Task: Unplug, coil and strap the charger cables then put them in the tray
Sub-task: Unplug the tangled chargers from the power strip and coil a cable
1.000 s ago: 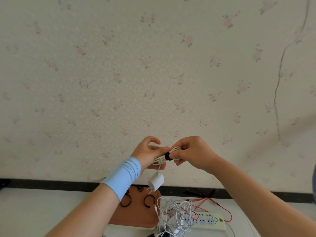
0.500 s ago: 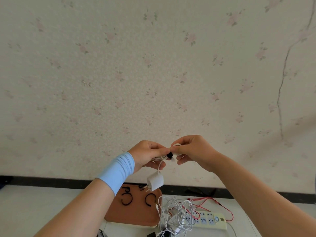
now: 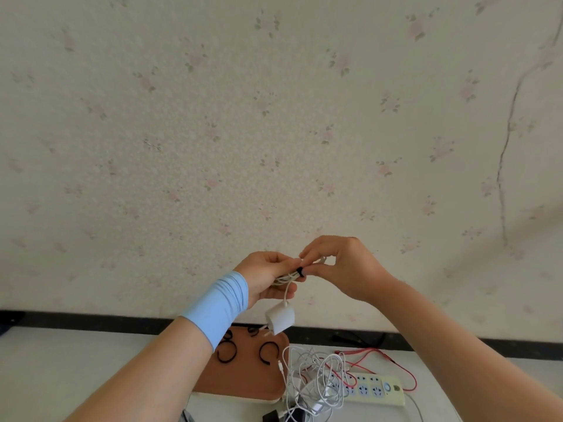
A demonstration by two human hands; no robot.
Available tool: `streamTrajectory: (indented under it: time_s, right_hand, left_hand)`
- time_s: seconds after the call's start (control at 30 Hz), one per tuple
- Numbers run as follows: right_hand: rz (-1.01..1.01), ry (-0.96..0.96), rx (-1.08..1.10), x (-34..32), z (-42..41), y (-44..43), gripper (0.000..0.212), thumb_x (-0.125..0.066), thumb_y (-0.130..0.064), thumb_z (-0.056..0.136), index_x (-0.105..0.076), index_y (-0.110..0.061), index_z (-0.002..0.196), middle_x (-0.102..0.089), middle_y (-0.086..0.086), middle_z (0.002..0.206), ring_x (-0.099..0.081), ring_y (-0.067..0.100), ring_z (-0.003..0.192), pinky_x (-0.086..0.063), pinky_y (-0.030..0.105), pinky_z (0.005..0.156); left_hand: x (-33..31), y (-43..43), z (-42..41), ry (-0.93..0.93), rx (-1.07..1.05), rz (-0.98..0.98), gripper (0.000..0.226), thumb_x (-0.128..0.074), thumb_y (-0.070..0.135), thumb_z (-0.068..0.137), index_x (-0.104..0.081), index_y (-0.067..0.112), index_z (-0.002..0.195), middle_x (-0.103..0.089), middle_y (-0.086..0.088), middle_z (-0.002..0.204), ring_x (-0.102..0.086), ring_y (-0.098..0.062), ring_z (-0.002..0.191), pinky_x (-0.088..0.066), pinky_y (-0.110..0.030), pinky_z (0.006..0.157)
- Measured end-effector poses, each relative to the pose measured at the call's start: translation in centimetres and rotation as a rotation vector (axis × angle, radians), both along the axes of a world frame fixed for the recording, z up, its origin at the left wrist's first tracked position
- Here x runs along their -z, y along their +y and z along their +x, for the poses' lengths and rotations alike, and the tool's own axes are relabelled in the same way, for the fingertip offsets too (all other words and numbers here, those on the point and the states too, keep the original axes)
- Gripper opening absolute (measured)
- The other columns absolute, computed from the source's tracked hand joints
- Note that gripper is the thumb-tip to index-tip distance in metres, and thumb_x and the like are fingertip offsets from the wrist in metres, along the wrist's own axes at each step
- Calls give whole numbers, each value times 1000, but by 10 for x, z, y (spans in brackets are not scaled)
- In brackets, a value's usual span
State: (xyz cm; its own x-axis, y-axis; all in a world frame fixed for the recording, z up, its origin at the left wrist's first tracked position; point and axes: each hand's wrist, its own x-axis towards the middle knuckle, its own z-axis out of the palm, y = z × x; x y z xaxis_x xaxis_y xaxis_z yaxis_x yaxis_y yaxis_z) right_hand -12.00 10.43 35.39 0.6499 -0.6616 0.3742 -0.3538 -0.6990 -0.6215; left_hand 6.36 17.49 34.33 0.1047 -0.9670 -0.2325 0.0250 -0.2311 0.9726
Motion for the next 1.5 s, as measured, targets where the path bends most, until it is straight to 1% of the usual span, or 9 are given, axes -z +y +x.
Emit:
streamTrajectory:
  time_s: [0.27,0.43,0.67,0.77,0.93,1.07,1.23,1.4,1.5]
  right_hand:
    - [373,-66,148,0,12,-1,8,-72,-22,91,-74,-22,84,-68,-8,77,-57,4,66,-48,16,58]
    - [631,-238,141,8,23,-1,1,-62,-10,97,-62,-11,98,-73,10,98,-74,23,89,-62,48,80]
    - [852,-266,162,28,34,-6,48,-67,-23,96,-38,-24,134,-65,6,117,-73,24,97,-62,45,83]
    - [858,-92,95,41,37,-15,32,-58,-32,99,-54,-28,131,-67,-4,121,-61,16,116,-46,46,104]
    - [724,184,-82,66,53,-14,34,-75,-28,84,-62,-26,115,-66,-2,114,-61,16,106,-47,30,90]
    - [620,164,-10,85,68,-21,23,-75,-28,89,-66,-21,108,-67,0,106,-62,18,96,-50,28,86]
    - [706,198,40,90,83,-35,13,-60,-24,98,-64,-22,110,-63,4,109,-59,19,88,-51,26,67]
    - [712,217,24,103,105,-41,24,-58,-24,98,-61,-17,121,-58,3,102,-51,13,77,-42,23,61]
    - [647,297,-31,118,119,-40,55,-77,-28,86,-47,-22,132,-56,4,109,-54,14,79,-45,22,60]
  left_hand:
    - [6,-3,-4,-52,-3,-123,25,-60,22,97,-67,0,104,-76,-14,95,-69,-21,71,-58,-33,71]
    - [13,-8,-8,-43,-92,-173,32,-58,30,98,-68,0,101,-75,-15,92,-70,-24,72,-60,-38,74]
    - [25,-15,3,106,-176,-74,17,-70,15,89,-70,1,100,-75,-16,99,-70,-28,80,-60,-39,75]
    - [29,-22,8,233,-258,-53,19,-69,13,89,-69,-1,102,-73,-20,100,-70,-30,81,-60,-38,74]
    - [44,-31,16,347,-322,-59,19,-65,12,90,-71,-4,100,-71,-18,86,-67,-22,68,-59,-34,67]
    - [53,-42,22,191,-418,-72,13,-71,19,84,-75,7,86,-73,-15,86,-67,-26,73,-57,-36,72]
    - [62,-44,58,-108,-435,-91,38,-73,27,83,-60,22,119,-72,-3,105,-67,-17,98,-54,-35,91]
    - [77,-30,93,-101,-340,-85,7,-59,-1,91,-63,0,97,-71,-17,97,-71,-27,91,-61,-37,79]
    - [92,-25,110,-15,-392,-55,23,-61,-6,90,-57,3,111,-69,-20,105,-72,-30,92,-61,-41,78]
